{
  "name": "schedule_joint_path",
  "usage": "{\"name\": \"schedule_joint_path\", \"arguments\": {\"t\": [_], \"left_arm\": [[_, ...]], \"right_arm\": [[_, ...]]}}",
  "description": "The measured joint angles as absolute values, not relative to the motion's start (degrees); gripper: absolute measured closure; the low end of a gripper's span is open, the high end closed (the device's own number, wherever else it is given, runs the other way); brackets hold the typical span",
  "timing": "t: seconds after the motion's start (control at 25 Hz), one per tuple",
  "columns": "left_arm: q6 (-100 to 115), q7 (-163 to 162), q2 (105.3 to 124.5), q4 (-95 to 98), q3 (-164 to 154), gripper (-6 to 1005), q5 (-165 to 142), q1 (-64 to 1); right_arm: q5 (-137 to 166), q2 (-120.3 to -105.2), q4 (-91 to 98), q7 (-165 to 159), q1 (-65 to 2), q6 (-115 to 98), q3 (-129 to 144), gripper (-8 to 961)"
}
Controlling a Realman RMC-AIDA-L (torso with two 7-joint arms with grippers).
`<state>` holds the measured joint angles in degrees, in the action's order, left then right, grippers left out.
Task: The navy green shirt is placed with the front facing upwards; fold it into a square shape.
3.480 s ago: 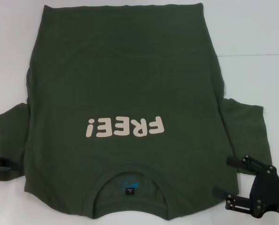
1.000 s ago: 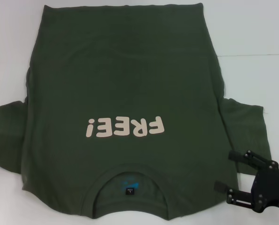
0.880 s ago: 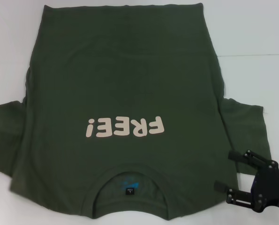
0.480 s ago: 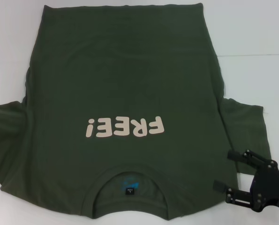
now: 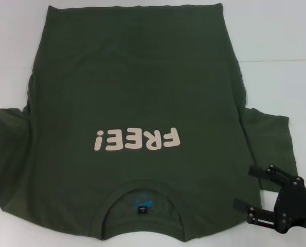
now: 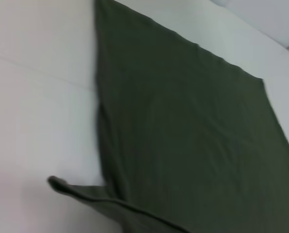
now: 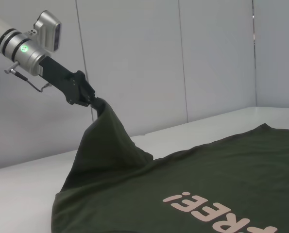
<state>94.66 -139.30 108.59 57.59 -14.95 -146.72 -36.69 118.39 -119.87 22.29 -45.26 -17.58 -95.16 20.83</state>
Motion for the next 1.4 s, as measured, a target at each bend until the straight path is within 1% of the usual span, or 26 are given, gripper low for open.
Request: {"name": "schedule_joint_path", "arguments": {"t": [0.24, 0.44, 0.8, 1.0, 1.12, 1.4], "left_arm": [[94.9, -139.3, 110.49, 57.0, -15.7, 996, -144.6, -37.7], [94.3, -139.5, 112.71, 56.1, -18.4, 996, -142.3, -38.3], [90.1, -139.1, 118.27, 54.3, -25.2, 995, -141.2, -38.8], [85.8, -138.5, 120.66, 51.1, -27.2, 995, -141.2, -38.4], [83.6, -137.5, 121.32, 48.1, -27.3, 995, -140.0, -38.4], [80.8, -136.7, 121.54, 43.2, -27.3, 995, -137.6, -37.9]], "right_arm": [[118.4, -119.87, 22.1, -45.2, -17.6, -95.2, 20.8, 26], [118.4, -119.9, 22.1, -45.1, -17.6, -95.3, 20.9, 26], [118.5, -119.9, 22.0, -45.1, -17.4, -95.5, 20.9, 26], [118.5, -119.89, 22.1, -45.0, -17.4, -95.5, 20.9, 26], [118.5, -119.92, 21.9, -44.9, -17.4, -95.5, 20.9, 26], [118.4, -119.84, 21.4, -44.9, -17.6, -95.3, 20.9, 26]]}}
